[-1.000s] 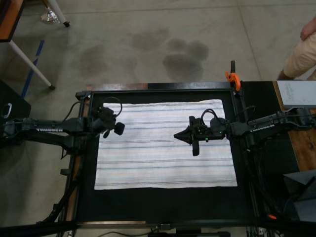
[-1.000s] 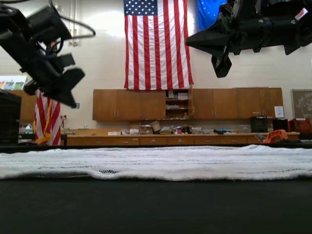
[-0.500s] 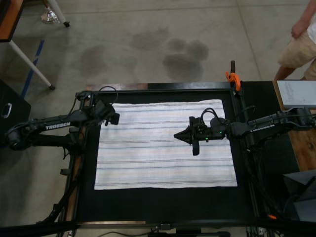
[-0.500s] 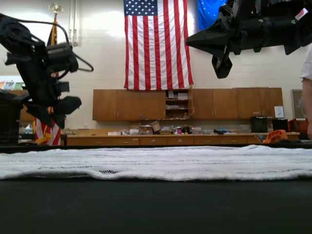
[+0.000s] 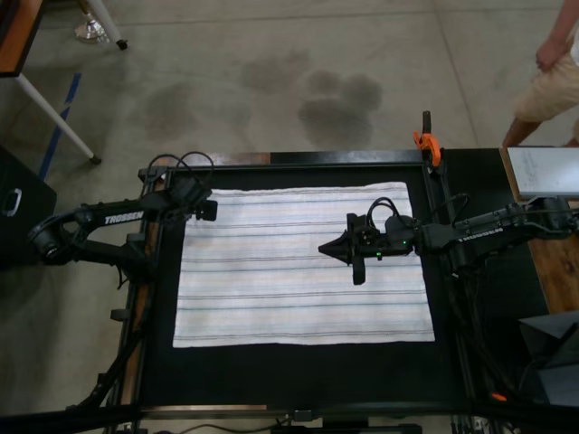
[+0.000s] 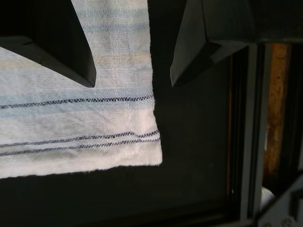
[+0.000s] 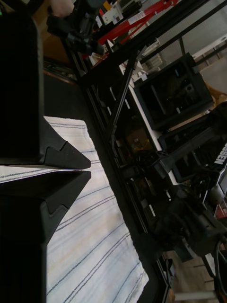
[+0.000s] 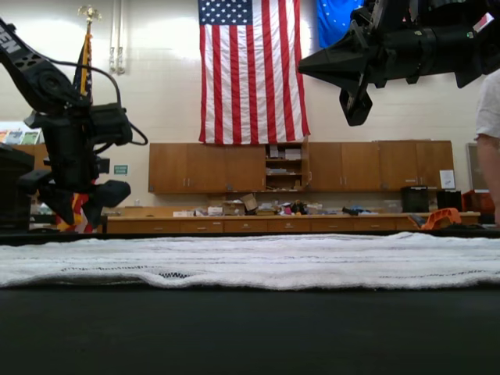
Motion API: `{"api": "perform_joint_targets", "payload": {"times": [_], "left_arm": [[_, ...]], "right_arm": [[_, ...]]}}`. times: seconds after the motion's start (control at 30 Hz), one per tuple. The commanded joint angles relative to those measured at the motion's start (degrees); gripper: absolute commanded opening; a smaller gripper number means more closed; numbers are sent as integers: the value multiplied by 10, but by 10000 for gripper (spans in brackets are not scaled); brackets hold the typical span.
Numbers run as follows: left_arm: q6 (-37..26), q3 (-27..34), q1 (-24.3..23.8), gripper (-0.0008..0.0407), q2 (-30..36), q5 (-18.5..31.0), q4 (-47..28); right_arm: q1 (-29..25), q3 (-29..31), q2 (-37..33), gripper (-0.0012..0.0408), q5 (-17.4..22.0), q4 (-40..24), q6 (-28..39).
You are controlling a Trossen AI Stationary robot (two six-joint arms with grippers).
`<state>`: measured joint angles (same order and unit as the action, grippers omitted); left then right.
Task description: Fold the towel
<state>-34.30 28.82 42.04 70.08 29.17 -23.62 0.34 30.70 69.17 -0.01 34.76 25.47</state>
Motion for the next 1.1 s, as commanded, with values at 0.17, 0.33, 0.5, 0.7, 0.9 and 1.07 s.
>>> {"api": "perform_joint_targets", "payload": {"times": [0.17,0.33,0.5,0.7,0.9,1.07], "left_arm": [[1,0,38,219,34,-33,14],[9,0,49,219,43,-68,32],[9,0,59,219,60,-86,38],[11,0,66,219,69,-89,45],[10,0,66,181,63,-101,44],[12,0,70,93,63,-108,44]], "right_arm": [[0,0,0,1,0,0,2],[0,0,0,-1,0,0,2],[0,0,0,1,0,0,4],[0,0,0,2,0,0,13],[0,0,0,2,0,1,13],[0,0,0,1,0,1,14]]}}
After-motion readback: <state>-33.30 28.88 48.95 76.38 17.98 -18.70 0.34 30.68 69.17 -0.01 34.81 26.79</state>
